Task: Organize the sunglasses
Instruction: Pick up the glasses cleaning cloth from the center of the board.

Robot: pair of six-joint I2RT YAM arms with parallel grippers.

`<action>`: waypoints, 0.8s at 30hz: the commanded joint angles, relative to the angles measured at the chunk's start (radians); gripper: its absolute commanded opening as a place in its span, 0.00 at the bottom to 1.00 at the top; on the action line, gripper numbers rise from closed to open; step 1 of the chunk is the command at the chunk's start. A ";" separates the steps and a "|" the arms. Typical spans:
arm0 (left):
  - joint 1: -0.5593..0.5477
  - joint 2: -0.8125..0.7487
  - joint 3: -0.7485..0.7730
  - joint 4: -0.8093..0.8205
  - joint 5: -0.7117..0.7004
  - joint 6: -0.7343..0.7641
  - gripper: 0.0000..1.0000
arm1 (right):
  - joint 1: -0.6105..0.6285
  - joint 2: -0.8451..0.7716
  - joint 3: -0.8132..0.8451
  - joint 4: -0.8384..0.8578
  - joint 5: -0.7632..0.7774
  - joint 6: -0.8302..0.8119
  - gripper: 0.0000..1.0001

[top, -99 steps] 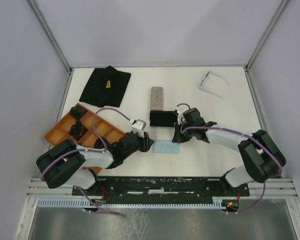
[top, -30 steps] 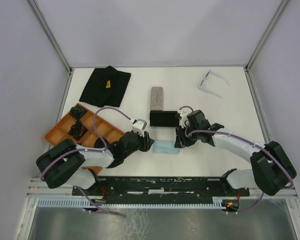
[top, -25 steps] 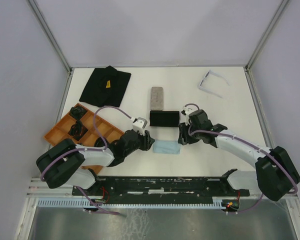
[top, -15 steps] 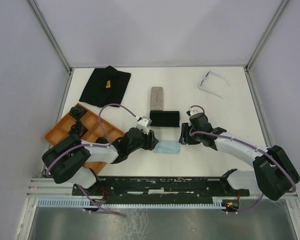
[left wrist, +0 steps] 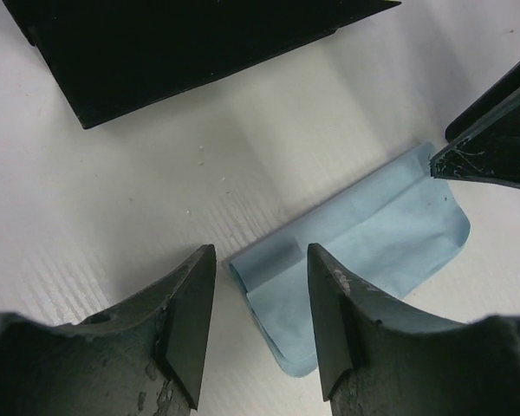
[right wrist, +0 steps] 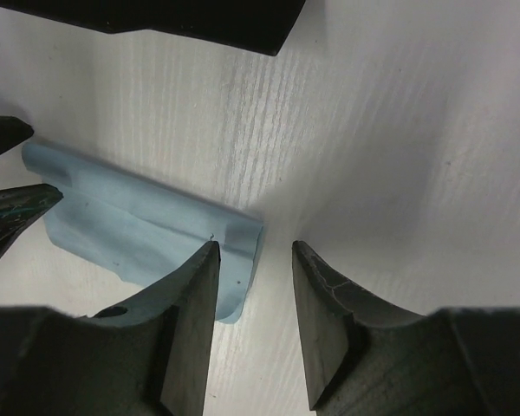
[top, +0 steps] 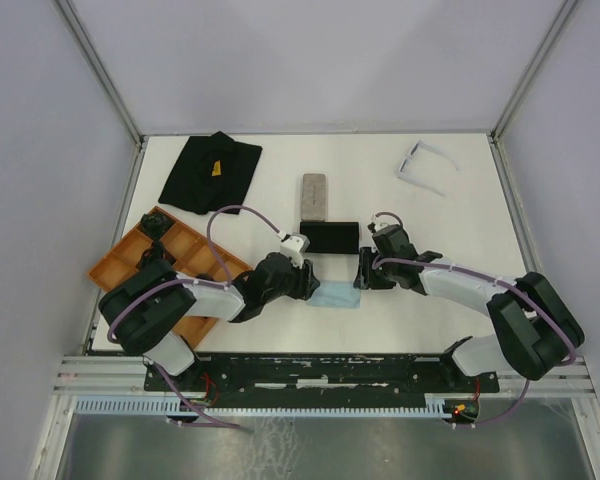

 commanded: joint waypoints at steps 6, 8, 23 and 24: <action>0.002 0.032 0.021 0.017 0.007 -0.039 0.46 | -0.003 0.041 0.053 -0.020 -0.020 -0.004 0.45; 0.002 0.034 0.019 0.021 0.010 -0.038 0.42 | -0.003 0.049 0.058 -0.020 -0.032 -0.004 0.42; 0.003 0.038 0.003 0.060 0.025 -0.025 0.22 | -0.002 0.093 0.077 -0.040 -0.039 -0.016 0.23; 0.003 0.037 0.001 0.064 0.026 -0.022 0.21 | -0.002 0.094 0.078 -0.040 -0.038 -0.018 0.21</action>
